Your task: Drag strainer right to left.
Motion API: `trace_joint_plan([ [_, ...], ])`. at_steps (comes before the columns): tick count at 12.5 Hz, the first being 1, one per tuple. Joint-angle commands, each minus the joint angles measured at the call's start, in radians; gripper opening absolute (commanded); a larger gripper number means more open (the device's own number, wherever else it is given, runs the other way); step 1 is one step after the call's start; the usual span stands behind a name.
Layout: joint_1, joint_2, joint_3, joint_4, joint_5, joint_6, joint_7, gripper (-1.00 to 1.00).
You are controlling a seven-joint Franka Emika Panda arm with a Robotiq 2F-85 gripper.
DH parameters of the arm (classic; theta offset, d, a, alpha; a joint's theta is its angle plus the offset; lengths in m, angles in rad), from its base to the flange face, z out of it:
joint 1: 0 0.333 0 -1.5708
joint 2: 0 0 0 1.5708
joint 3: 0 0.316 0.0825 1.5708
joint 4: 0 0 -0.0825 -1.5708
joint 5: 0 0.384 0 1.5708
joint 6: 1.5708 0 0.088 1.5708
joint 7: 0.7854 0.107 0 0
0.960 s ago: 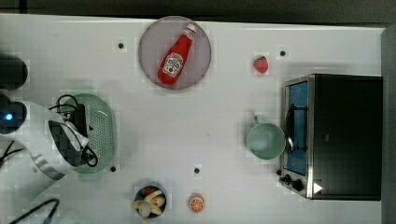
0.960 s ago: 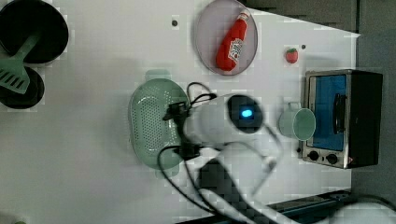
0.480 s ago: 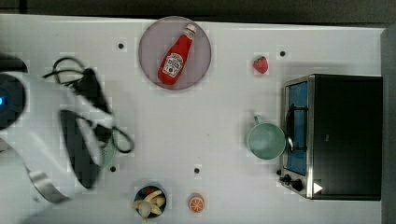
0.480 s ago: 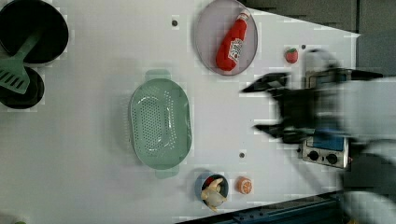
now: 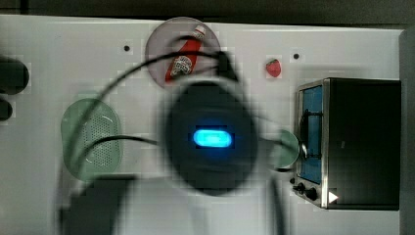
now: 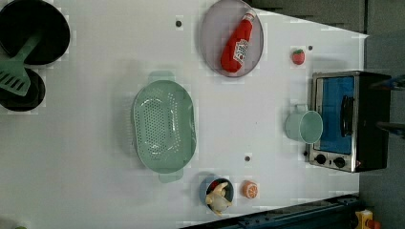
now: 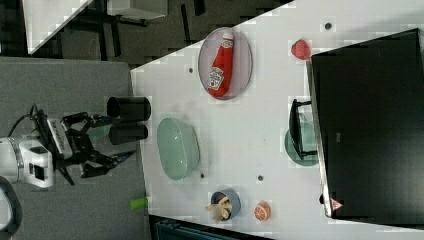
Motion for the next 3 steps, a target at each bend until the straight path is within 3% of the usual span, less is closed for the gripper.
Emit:
trace_joint_plan([
  [1, -0.033, 0.005, -0.068, -0.039, -0.016, -0.042, -0.246, 1.00],
  [3, -0.034, -0.014, -0.096, -0.039, -0.055, -0.057, -0.347, 1.00],
])
